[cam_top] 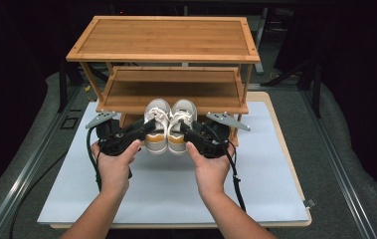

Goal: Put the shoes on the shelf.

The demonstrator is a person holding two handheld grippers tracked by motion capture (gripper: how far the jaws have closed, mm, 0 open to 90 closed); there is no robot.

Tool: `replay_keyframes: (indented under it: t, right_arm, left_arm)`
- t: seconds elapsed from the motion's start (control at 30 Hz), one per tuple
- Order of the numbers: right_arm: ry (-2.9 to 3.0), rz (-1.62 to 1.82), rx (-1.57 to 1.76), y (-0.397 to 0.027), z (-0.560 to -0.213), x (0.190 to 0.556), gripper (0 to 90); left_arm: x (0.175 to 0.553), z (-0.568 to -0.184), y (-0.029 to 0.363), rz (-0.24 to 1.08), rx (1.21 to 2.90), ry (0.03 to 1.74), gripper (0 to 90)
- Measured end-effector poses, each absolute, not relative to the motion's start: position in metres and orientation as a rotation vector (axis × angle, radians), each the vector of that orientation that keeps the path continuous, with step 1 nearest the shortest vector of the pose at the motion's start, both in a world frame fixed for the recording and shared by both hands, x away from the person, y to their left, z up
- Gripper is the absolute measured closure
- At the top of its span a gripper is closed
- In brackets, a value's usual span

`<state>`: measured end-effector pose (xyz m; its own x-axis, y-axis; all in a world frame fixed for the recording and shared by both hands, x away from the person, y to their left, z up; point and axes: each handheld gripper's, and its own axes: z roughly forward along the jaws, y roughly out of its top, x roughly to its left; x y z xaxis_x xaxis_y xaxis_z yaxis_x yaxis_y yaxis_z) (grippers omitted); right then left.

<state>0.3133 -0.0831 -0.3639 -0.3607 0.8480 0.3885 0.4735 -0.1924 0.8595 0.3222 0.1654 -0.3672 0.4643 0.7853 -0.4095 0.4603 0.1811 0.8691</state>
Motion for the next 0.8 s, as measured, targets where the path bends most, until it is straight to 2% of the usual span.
replay_keyframes:
  t: [0.8]
  right_arm:
    - [1.745,1.545,1.529,-0.081,-0.35,0.342,57.1]
  left_arm:
    - [0.351,-0.356,0.165,0.324,1.452,1.174,56.1]
